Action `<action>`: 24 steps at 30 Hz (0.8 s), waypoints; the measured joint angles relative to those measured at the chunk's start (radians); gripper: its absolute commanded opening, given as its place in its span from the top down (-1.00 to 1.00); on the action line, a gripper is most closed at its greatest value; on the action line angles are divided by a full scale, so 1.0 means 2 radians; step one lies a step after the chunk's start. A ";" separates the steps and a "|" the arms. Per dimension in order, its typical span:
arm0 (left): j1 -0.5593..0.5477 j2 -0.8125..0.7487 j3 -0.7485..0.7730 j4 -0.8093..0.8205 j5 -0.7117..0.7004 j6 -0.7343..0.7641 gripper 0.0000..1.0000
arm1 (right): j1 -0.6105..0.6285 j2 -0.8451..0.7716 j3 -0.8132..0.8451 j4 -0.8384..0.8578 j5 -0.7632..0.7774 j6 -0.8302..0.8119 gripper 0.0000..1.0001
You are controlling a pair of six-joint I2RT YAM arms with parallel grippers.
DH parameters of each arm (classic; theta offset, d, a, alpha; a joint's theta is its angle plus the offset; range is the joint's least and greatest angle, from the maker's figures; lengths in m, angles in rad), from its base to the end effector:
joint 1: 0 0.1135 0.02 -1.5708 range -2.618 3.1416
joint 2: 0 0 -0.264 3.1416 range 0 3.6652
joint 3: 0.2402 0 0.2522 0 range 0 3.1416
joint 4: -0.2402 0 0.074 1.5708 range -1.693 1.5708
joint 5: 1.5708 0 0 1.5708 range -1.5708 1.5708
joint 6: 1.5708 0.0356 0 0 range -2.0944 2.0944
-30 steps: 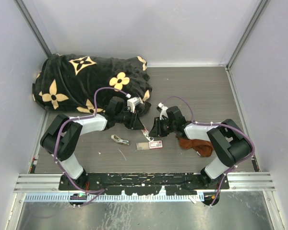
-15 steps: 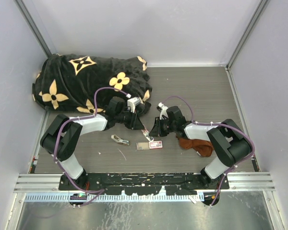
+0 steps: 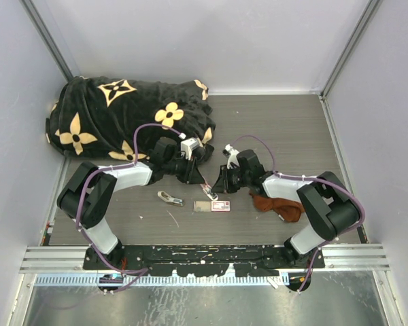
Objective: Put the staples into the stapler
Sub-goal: Pick up the staple from the center of the board.
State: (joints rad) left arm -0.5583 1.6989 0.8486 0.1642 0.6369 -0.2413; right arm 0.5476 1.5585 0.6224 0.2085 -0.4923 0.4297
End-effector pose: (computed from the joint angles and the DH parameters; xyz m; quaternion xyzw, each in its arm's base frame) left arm 0.2770 -0.1980 0.1658 0.2678 0.8264 -0.4189 0.2643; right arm 0.2380 0.1648 0.1457 -0.1517 0.8775 0.3826 0.2461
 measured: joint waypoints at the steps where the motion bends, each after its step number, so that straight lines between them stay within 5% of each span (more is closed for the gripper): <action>1: 0.000 0.000 0.000 0.000 -0.001 0.000 0.99 | 0.000 -0.002 0.000 -0.002 0.000 0.000 0.74; 15: -0.007 -0.005 0.002 -0.008 -0.019 0.006 0.95 | -0.001 -0.021 0.000 -0.003 -0.004 0.013 0.74; 19: -0.009 -0.006 0.008 -0.021 -0.037 0.000 0.69 | -0.001 -0.047 0.000 -0.015 -0.012 0.015 0.74; 24: -0.009 0.003 0.020 -0.032 -0.051 -0.016 0.10 | -0.001 -0.101 -0.014 -0.018 -0.045 0.027 0.74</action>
State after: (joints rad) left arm -0.5770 1.7042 0.8886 0.1009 0.5354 -0.2729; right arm 0.5457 1.3563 0.5938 0.1722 -0.5819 0.4839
